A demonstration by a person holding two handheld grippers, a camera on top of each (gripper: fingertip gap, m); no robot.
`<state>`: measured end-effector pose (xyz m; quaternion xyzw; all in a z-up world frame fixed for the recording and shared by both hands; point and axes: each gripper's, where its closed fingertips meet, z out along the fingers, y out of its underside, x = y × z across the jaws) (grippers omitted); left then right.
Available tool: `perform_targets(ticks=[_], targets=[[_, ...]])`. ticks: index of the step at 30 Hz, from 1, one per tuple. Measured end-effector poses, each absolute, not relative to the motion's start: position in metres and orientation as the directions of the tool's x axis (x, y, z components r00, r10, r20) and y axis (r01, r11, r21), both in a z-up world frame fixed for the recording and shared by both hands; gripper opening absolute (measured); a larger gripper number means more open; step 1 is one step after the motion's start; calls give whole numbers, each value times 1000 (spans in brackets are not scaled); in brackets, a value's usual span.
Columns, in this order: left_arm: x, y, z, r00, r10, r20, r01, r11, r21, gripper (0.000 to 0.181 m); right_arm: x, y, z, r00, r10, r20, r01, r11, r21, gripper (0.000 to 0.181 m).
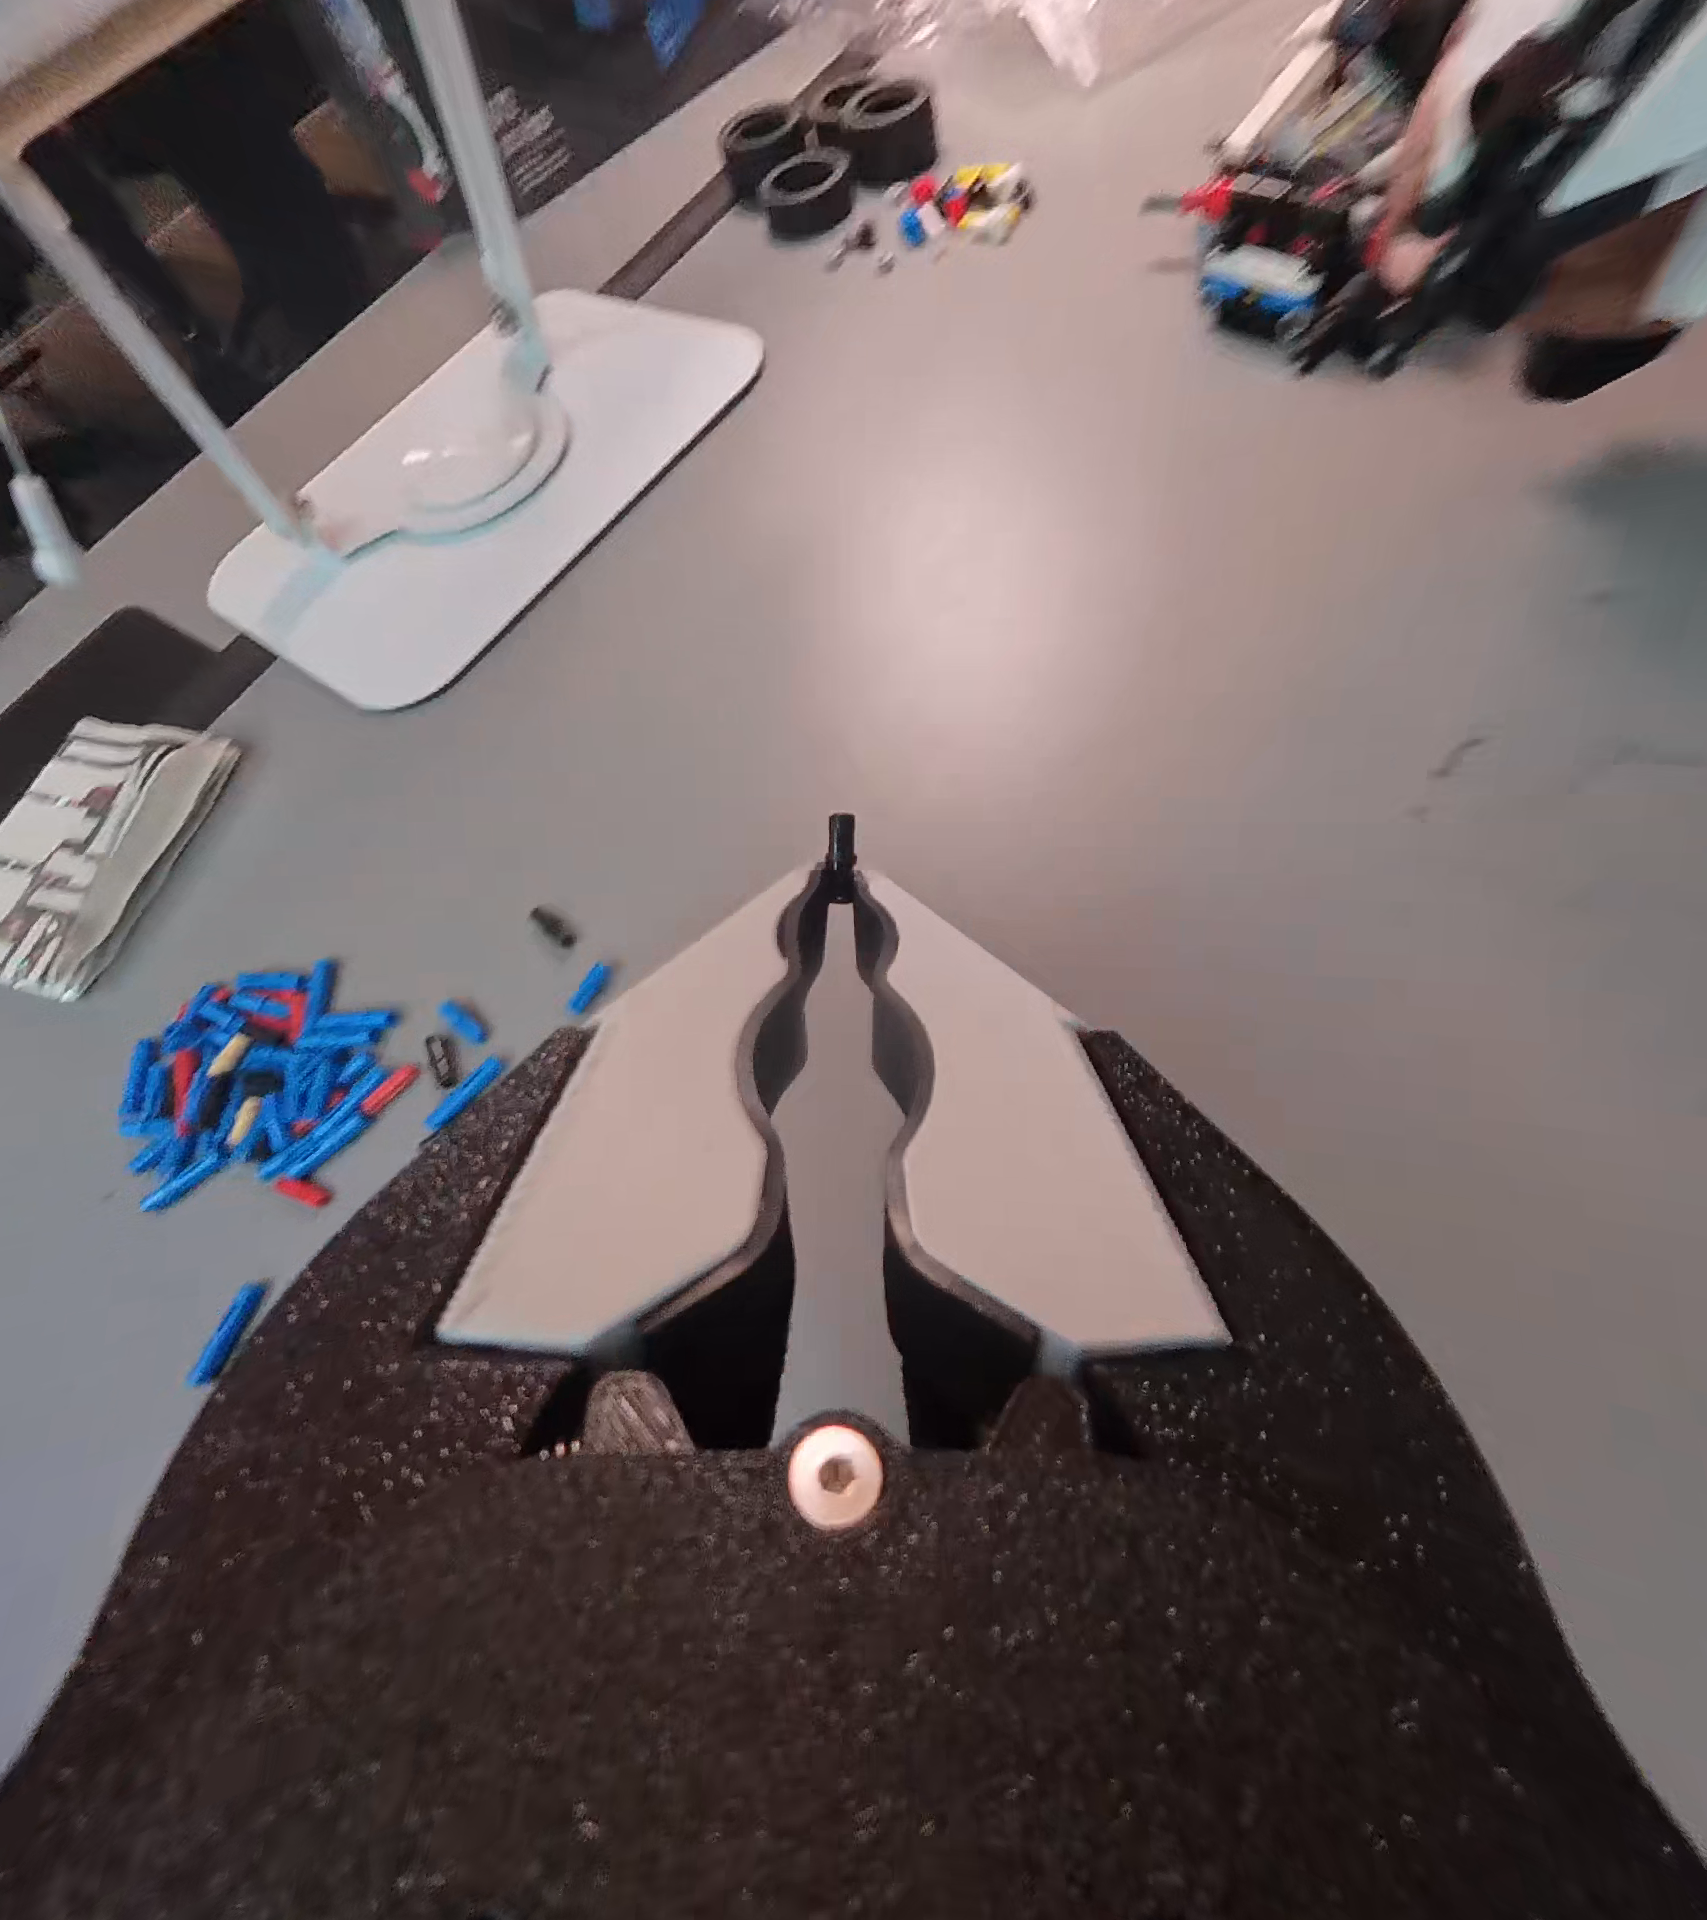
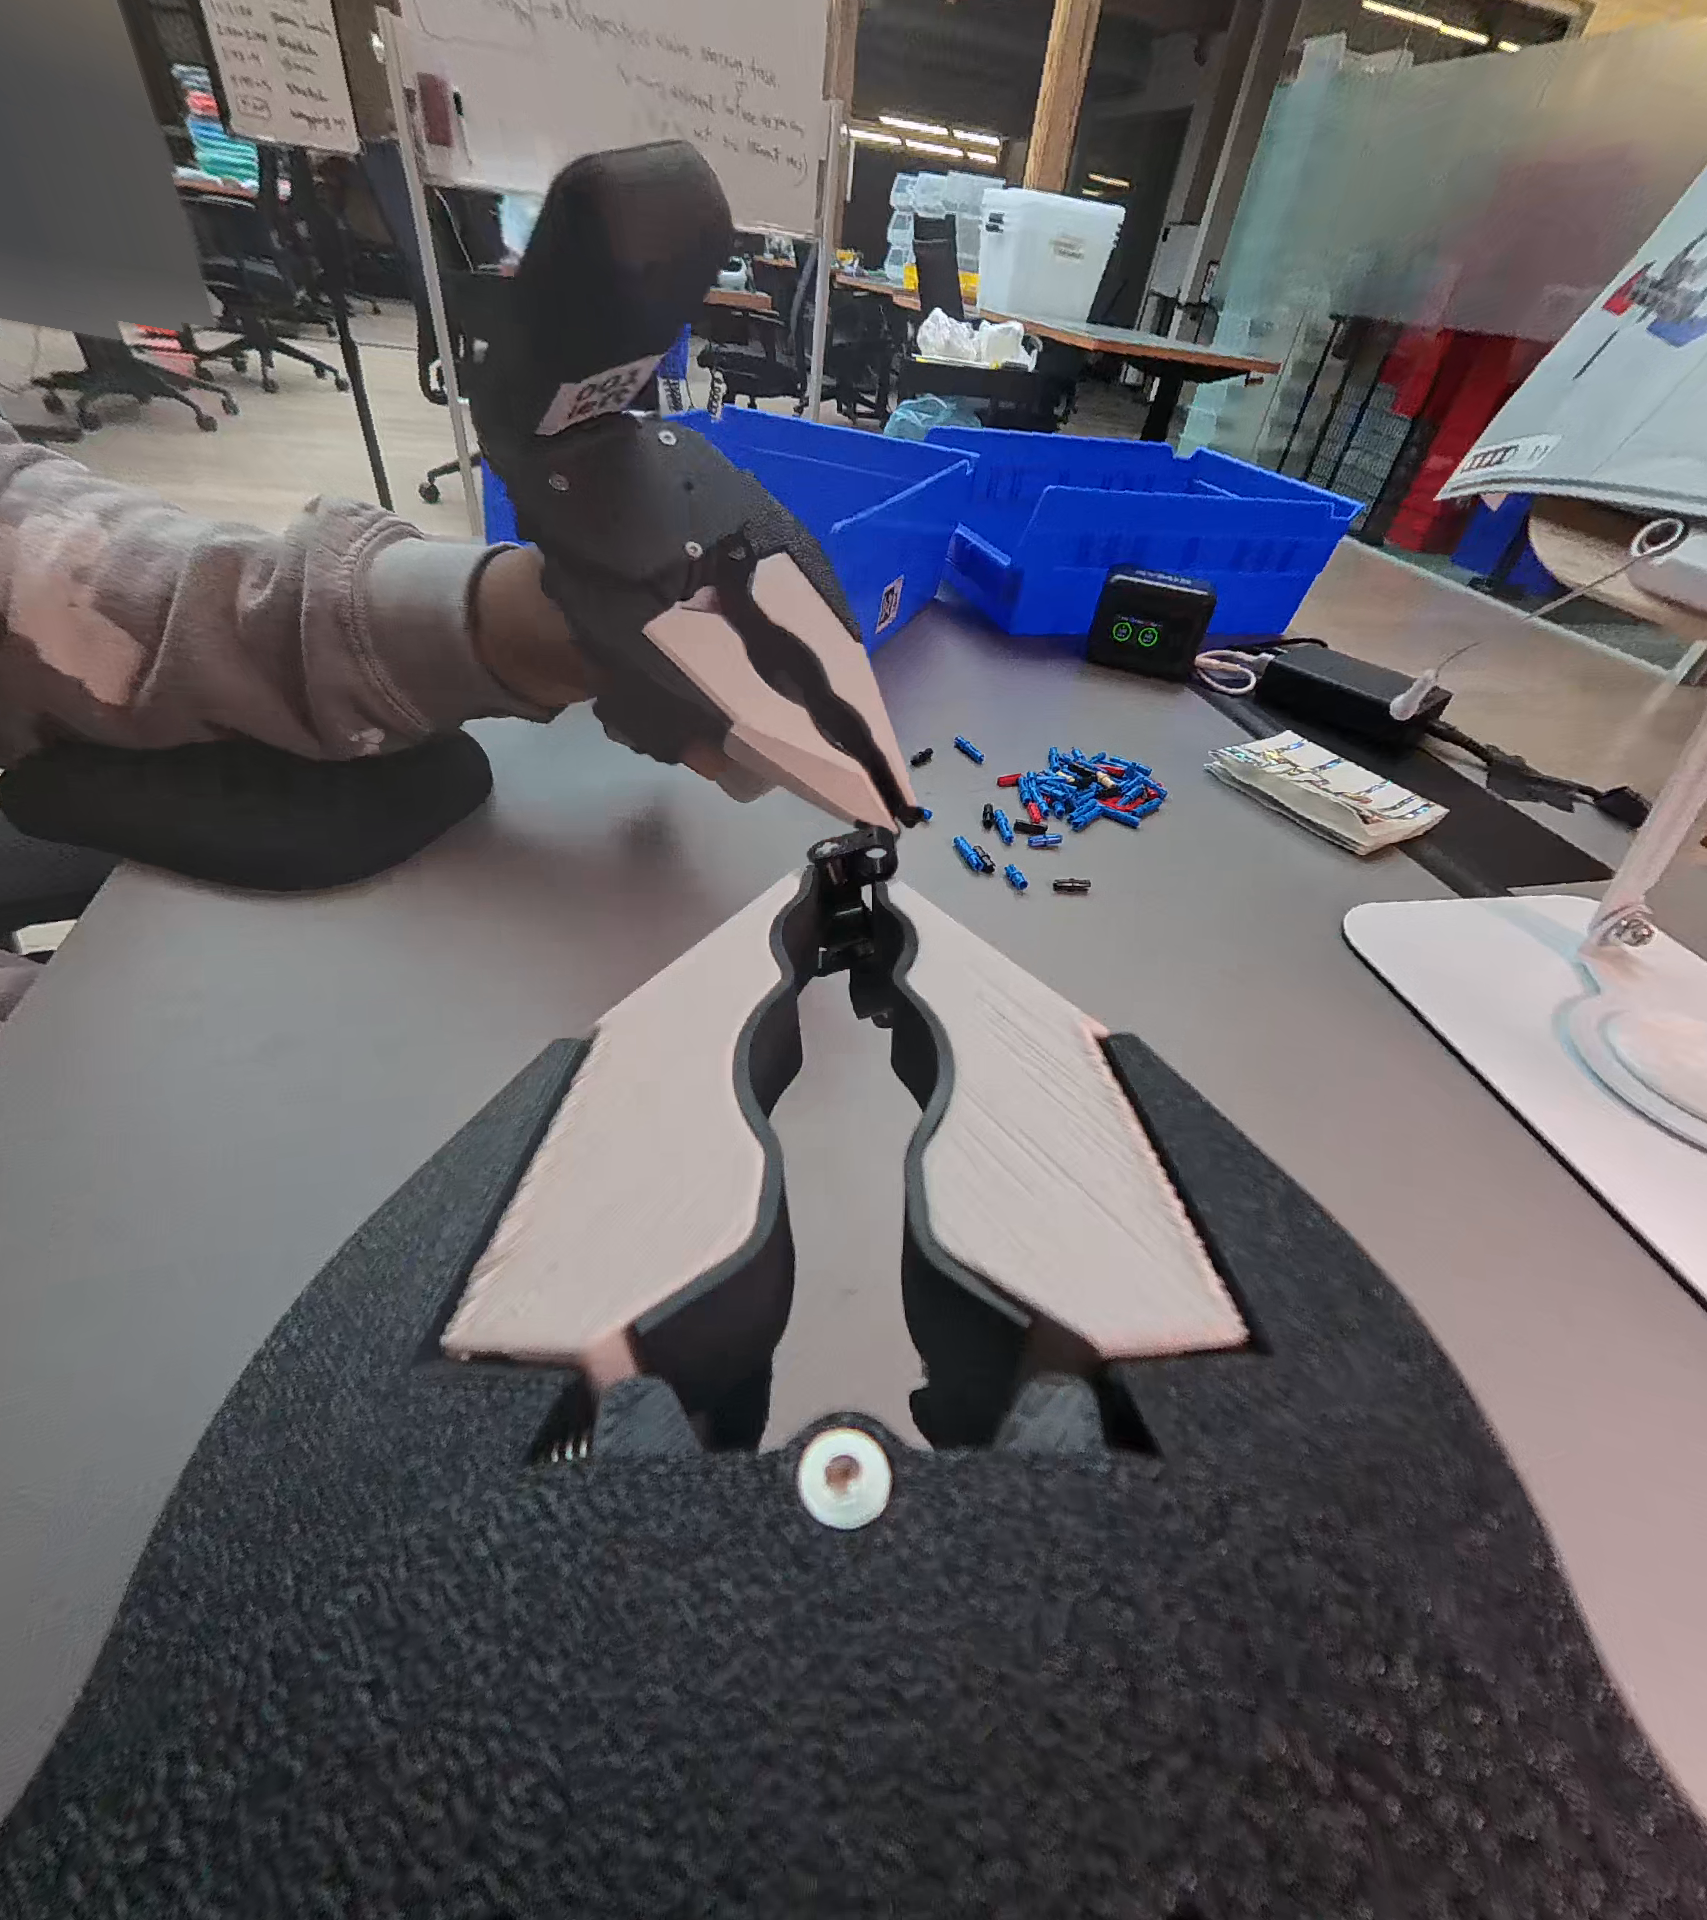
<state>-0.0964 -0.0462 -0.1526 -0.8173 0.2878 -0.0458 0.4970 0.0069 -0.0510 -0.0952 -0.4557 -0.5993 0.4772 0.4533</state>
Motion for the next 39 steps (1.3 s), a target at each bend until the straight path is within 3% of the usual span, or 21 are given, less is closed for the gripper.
perform_targets(ticks=[1, 6, 11, 14, 17, 20, 28, 33, 39], targets=[[-111, -40, -162, 846, -476, -241, -445, -380, -811, 4, 6, -50, -98, -172, 980, 100, 124, 122, -985, 9], [-188, -7, -193, 910, -216, -353, -411, -577, -706, 5, 1, -52, -101, -191, 981, 14, 122, 38, -992, 9], [-195, -1, -195, 958, -150, -244, -284, -607, -743, 38, 3, -47, -90, -218, 949, -227, 63, -218, -974, 9], [-144, -6, -168, 941, -322, -103, -255, -475, -842, 37, 7, -45, -73, -286, 882, -375, 1, -391, -920, 9], [-61, -34, -127, 781, -617, 99, -145, -333, -932, 29, 12, -46, -63, -376, 789, -486, -8, -527, -850, 9], [-12, -58, -105, 640, -757, 132, -106, -258, -960, 22, 11, -47, -66, -406, 733, -546, 33, -585, -810, 9], [12, -67, -111, 594, -788, 160, -97, -268, -959, 7, 6, -58, -78, -422, 696, -580, 139, -583, -801, 9], [13, -66, -113, 593, -789, 164, -99, -273, -957, 12, 6, -65, -82, -436, 685, -583, 178, -569, -803, 9], [17, -72, -116, 567, -808, 158, -130, -277, -952, 4, 5, -72, -86, -439, 694, -571, 194, -548, -814, 8]])
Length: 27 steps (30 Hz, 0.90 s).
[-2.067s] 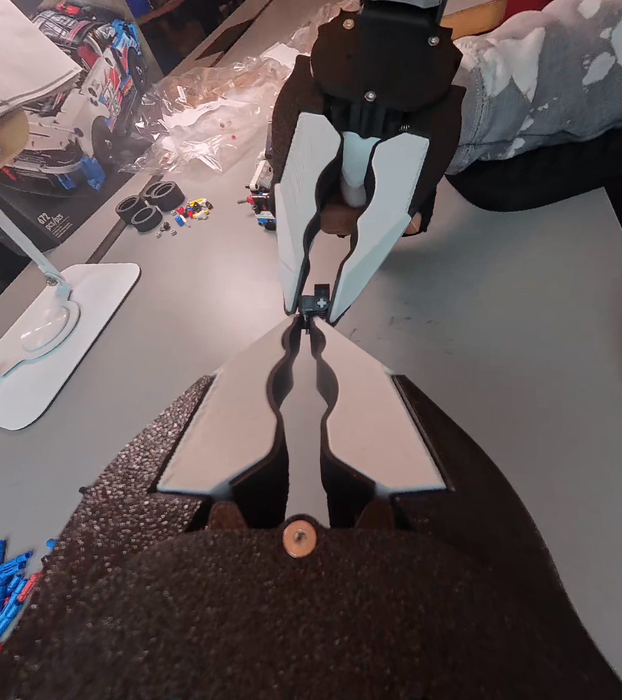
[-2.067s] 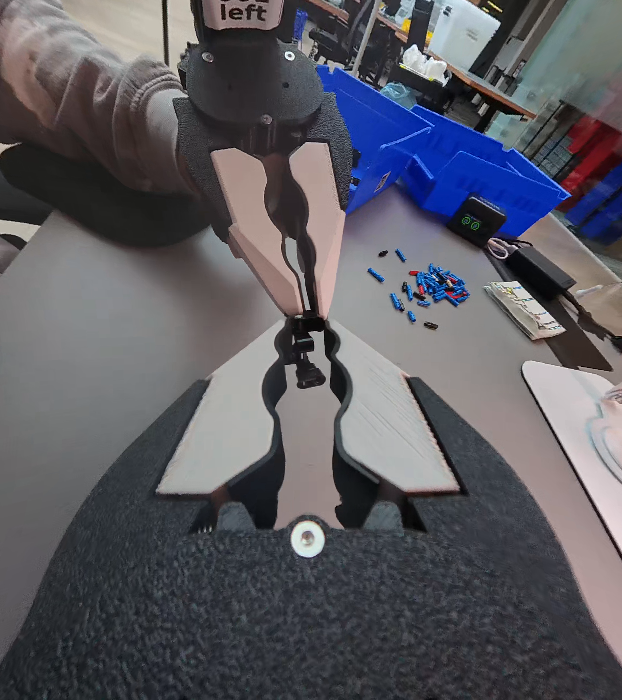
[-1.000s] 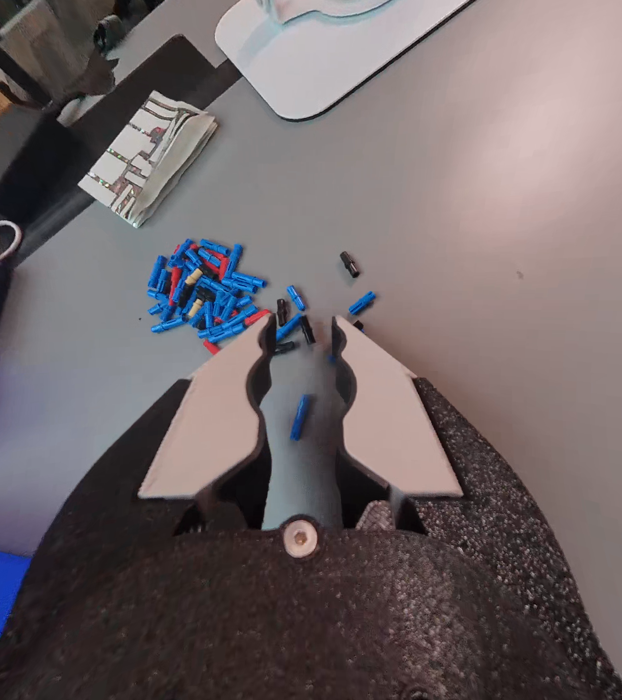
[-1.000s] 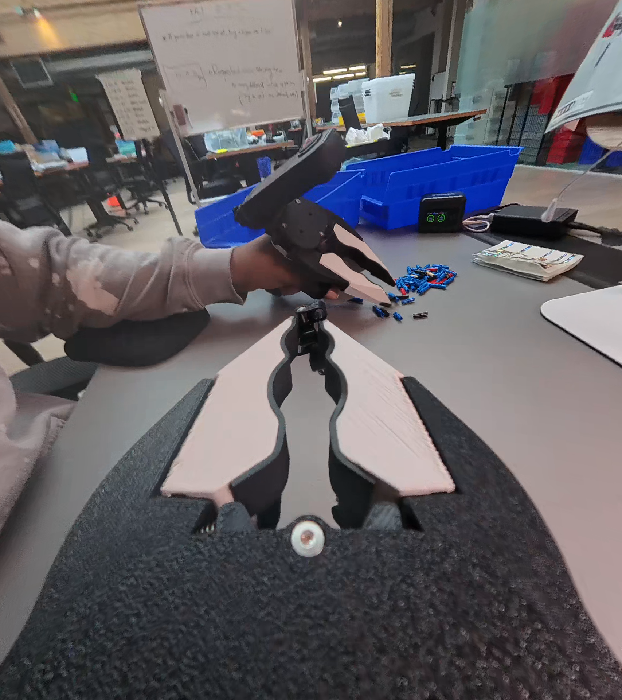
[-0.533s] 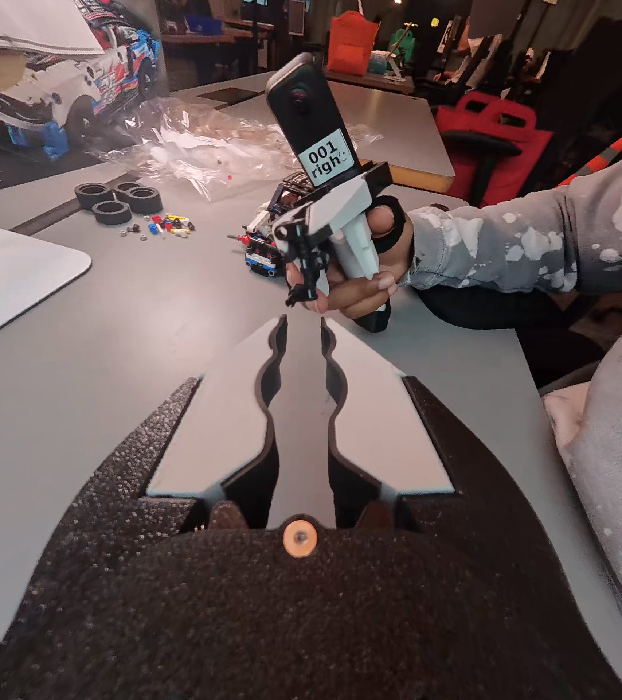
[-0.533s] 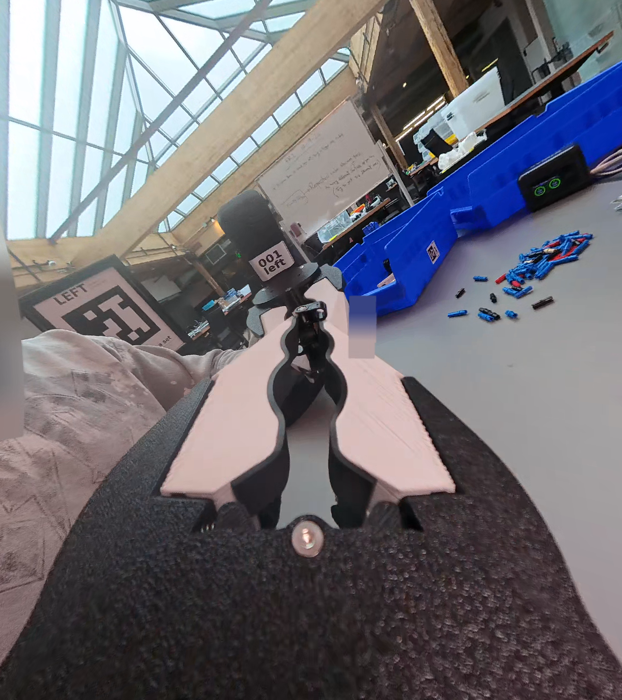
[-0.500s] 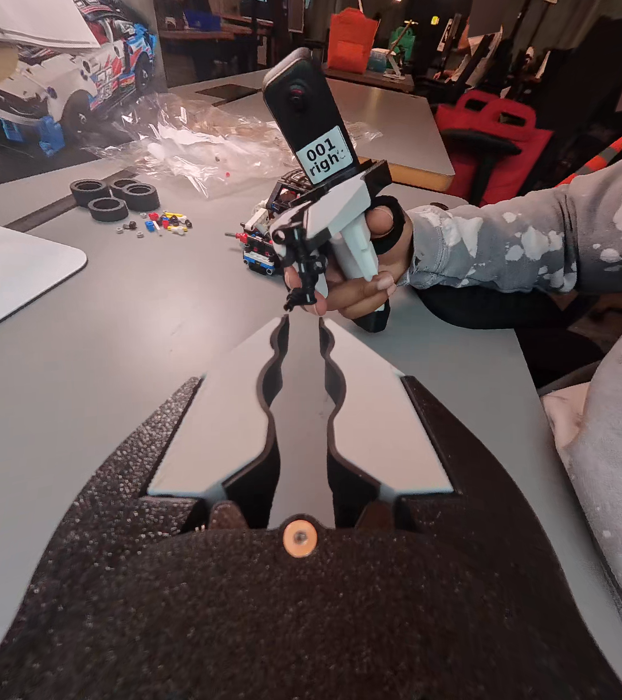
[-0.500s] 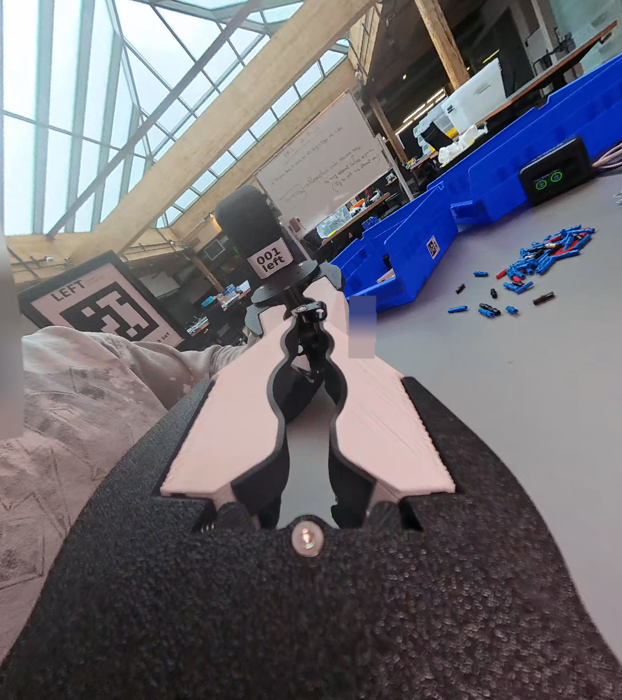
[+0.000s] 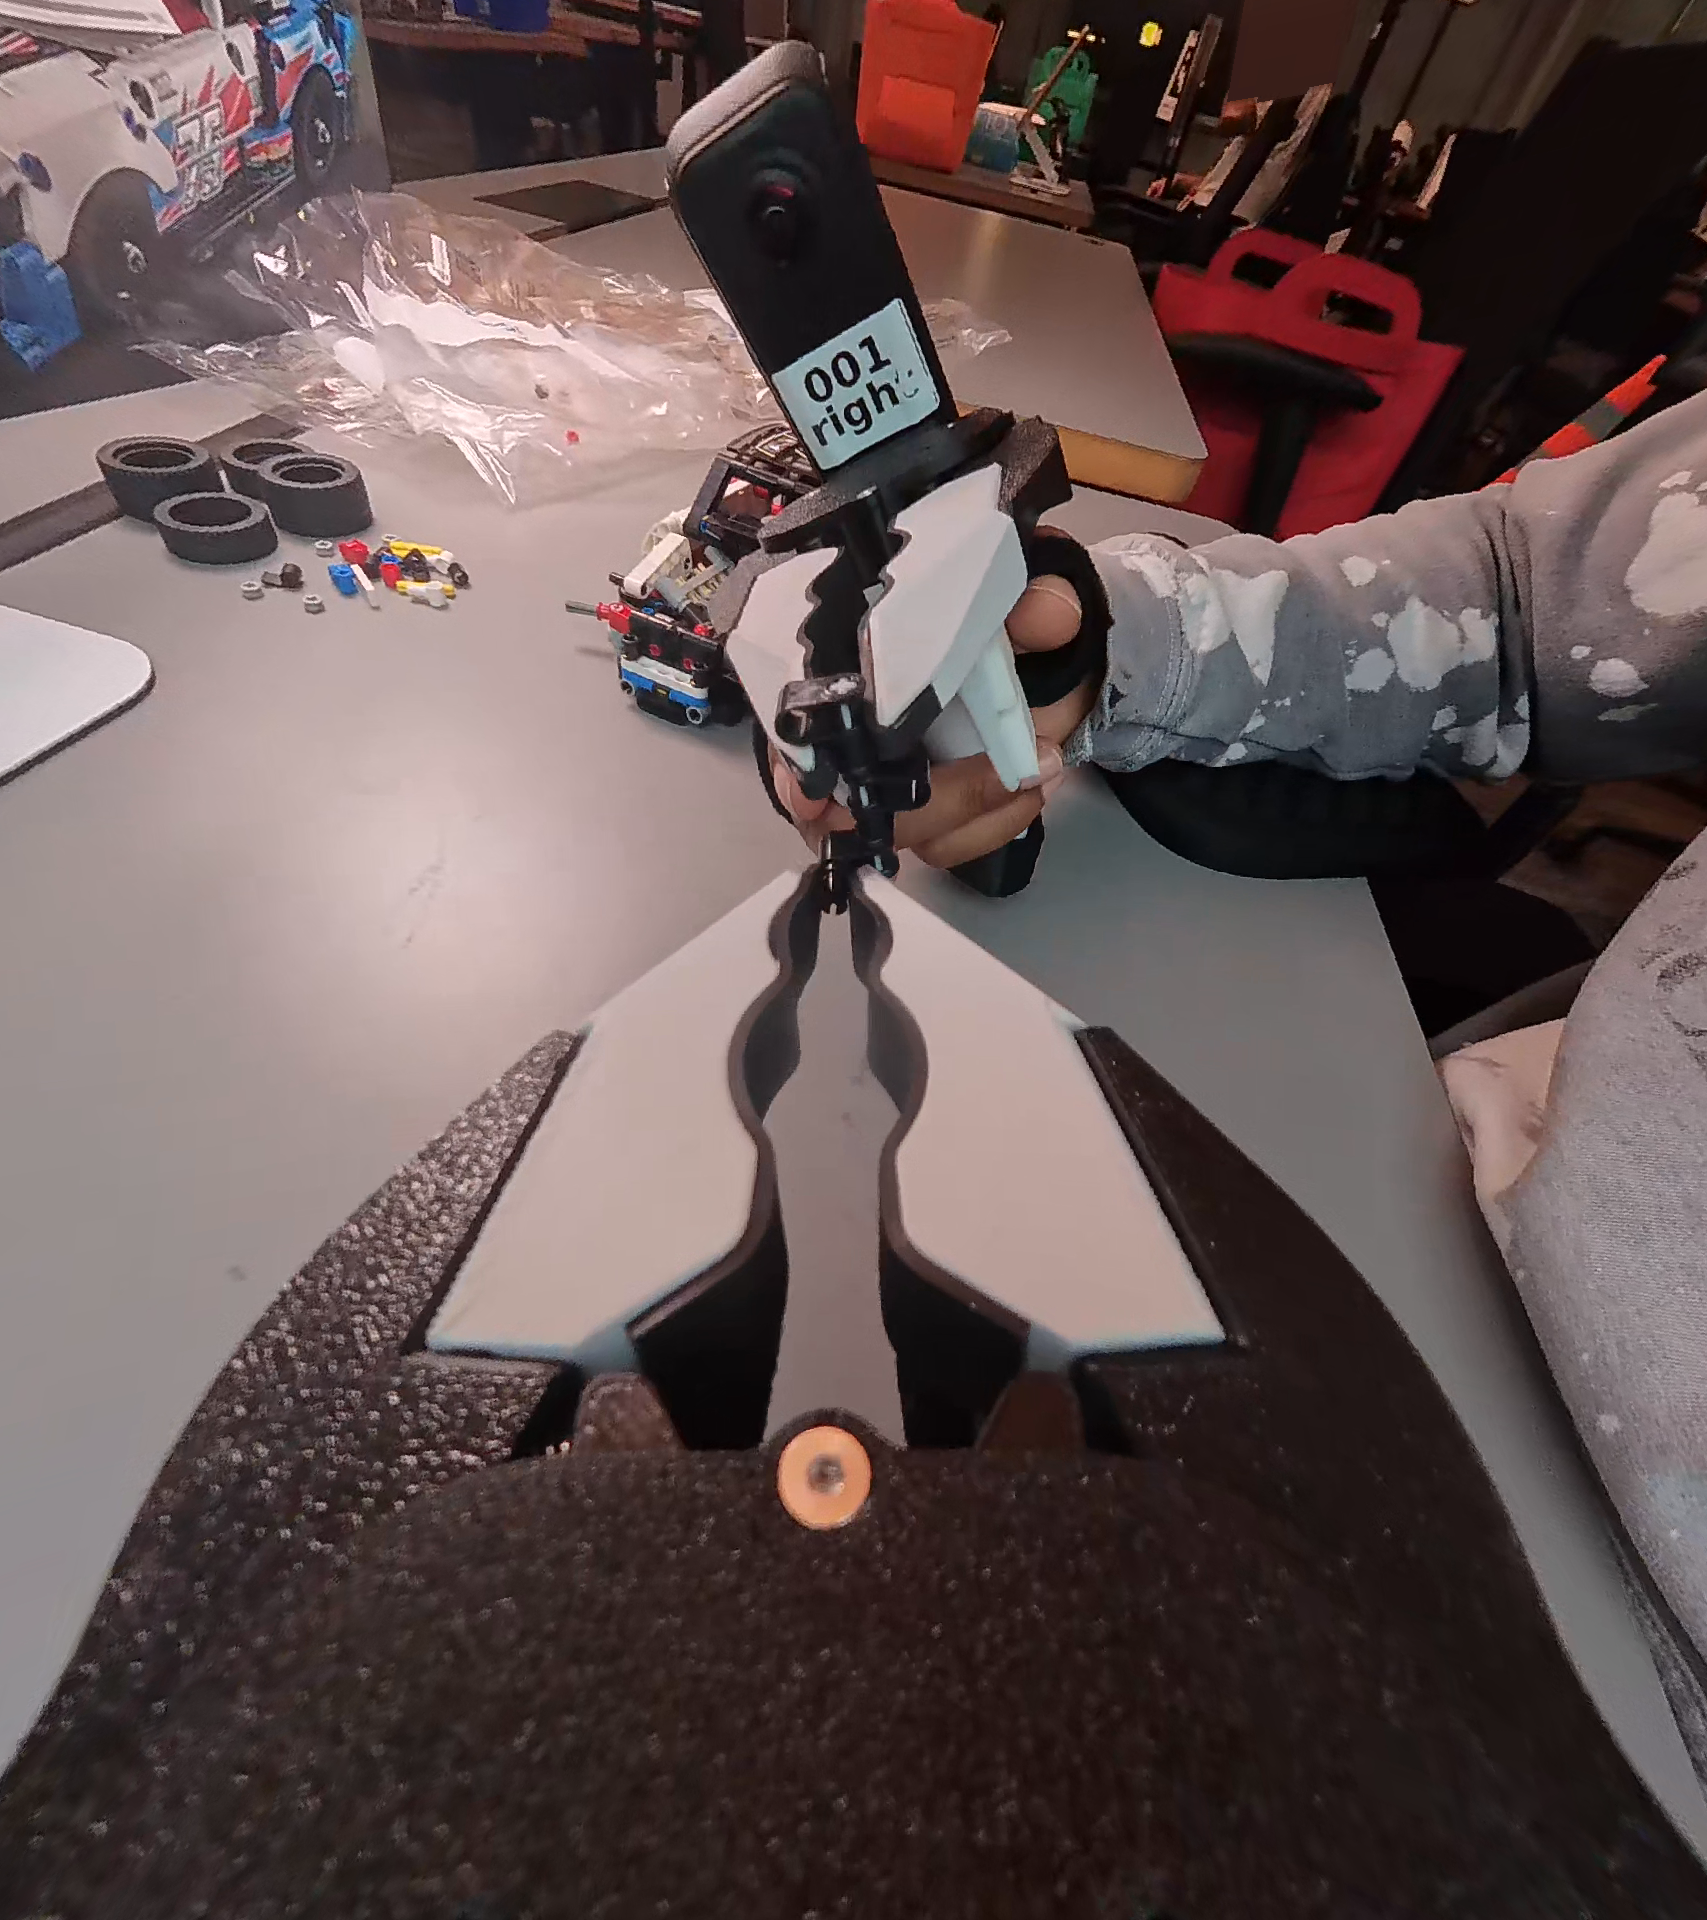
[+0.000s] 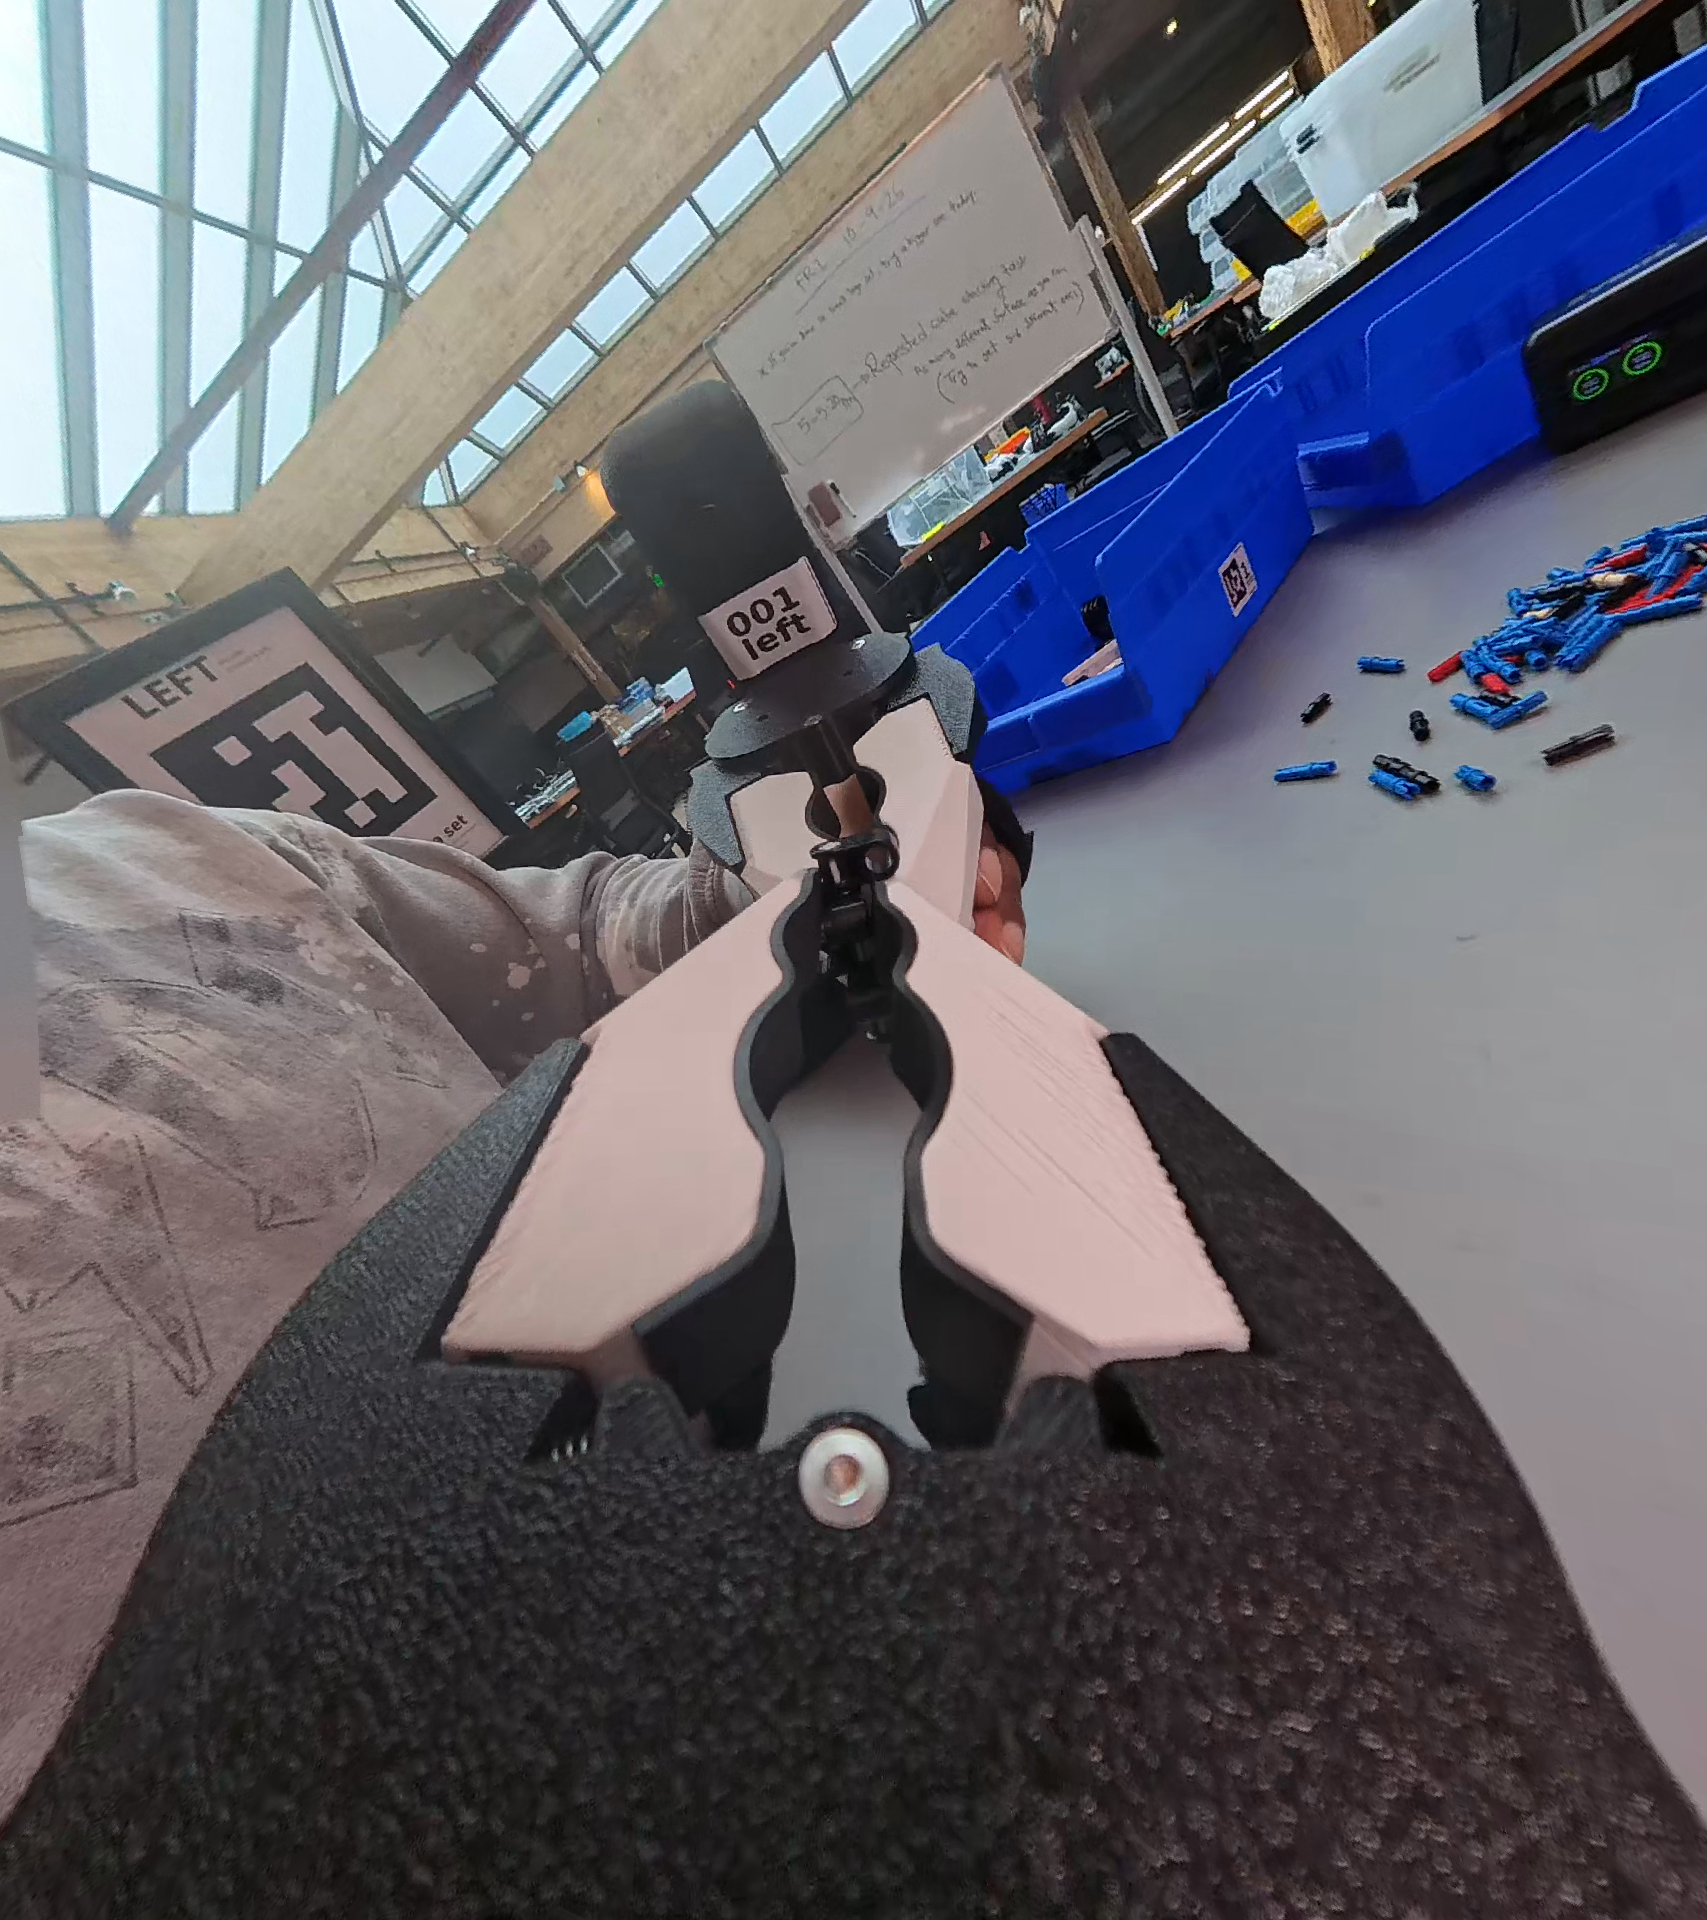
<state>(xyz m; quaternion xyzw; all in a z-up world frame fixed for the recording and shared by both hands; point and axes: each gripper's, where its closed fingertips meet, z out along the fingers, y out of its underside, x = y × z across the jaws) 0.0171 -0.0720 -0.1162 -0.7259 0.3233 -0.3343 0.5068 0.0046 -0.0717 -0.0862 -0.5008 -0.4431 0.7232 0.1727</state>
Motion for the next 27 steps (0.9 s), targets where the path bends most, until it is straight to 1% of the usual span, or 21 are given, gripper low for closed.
perform_targets(ticks=[3, 5, 7, 8, 9, 11, 18, 20, 21, 23, 25, 27], targets=[[16, -74, -110, 565, -812, 148, -119, -258, -959, 4, 5, -70, -81, -436, 717, -544, 159, -534, -830, 12], [14, -76, -103, 550, -818, 170, -76, -251, -965, 4, 6, -72, -84, -417, 778, -470, 166, -443, -881, 37], [12, -77, -98, 542, -818, 192, -44, -255, -966, 3, 6, -76, -98, -382, 860, -338, 199, -280, -939, 41], [11, -77, -98, 542, -820, 184, -49, -249, -967, 3, 6, -80, -101, -381, 875, -300, 205, -236, -950, 41], [12, -79, -98, 534, -826, 181, -56, -248, -967, 3, 5, -83, -102, -382, 877, -291, 202, -228, -952, 36], [15, -81, -99, 524, -832, 182, -65, -252, -966, 4, 2, -85, -99, -383, 871, -307, 186, -252, -950, 18], [13, -82, -94, 543, -829, 136, -107, -229, -968, 3, 4, -85, -94, -389, 895, -219, 151, -173, -973, 15], [0, -80, -91, 567, -812, 139, -91, -230, -969, 3, 13, -65, -78, -350, 911, -220, 64, -211, -975, 15], [-14, -78, -89, 593, -791, 149, -68, -233, -970, 2, 21, -55, -72, -336, 915, -223, 49, -219, -974, 15], [-44, -69, -95, 666, -729, 159, -57, -262, -963, 3, 25, -47, -71, -303, 936, -179, 51, -172, -984, 15], [-82, -48, -116, 803, -590, 85, -133, -316, -939, 3, 21, -52, -72, -321, 923, -211, 60, -203, -977, 15], [-128, -29, -137, 909, -415, 30, -156, -408, -900, 4, 14, -54, -81, -309, 927, -214, 99, -192, -976, 16]])
